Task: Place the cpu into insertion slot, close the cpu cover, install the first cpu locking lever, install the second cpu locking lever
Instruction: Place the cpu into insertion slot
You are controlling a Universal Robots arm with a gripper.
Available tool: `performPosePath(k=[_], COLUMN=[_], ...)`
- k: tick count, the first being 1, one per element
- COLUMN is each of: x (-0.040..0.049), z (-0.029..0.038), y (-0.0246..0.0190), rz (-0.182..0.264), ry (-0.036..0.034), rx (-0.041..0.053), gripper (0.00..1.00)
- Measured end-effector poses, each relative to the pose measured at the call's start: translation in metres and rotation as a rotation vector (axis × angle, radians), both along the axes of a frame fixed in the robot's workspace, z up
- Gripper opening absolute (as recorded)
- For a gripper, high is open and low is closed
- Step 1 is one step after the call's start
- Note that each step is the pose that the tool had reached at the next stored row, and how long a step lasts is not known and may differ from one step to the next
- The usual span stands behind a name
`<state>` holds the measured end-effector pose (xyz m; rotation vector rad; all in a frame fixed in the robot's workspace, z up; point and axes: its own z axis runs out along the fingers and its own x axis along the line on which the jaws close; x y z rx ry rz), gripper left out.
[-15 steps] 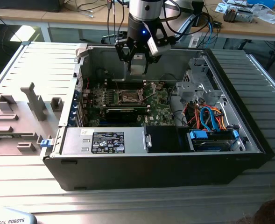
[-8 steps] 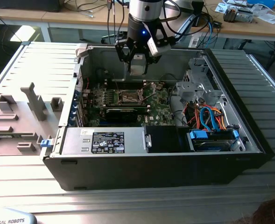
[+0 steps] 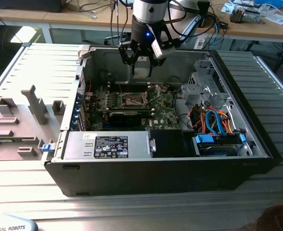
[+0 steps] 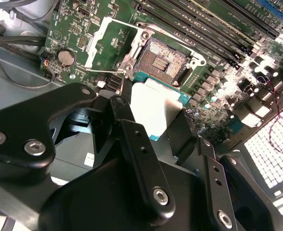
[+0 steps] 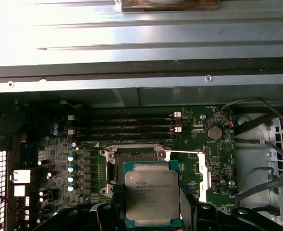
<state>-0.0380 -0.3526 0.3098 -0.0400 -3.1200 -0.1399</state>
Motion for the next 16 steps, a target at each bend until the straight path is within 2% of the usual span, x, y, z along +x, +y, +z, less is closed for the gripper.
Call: performPosePath(k=[16], x=[0.0], z=[-0.003], y=[0.0], rz=[0.0], ry=[0.0], rx=[0.0], gripper=[0.54])
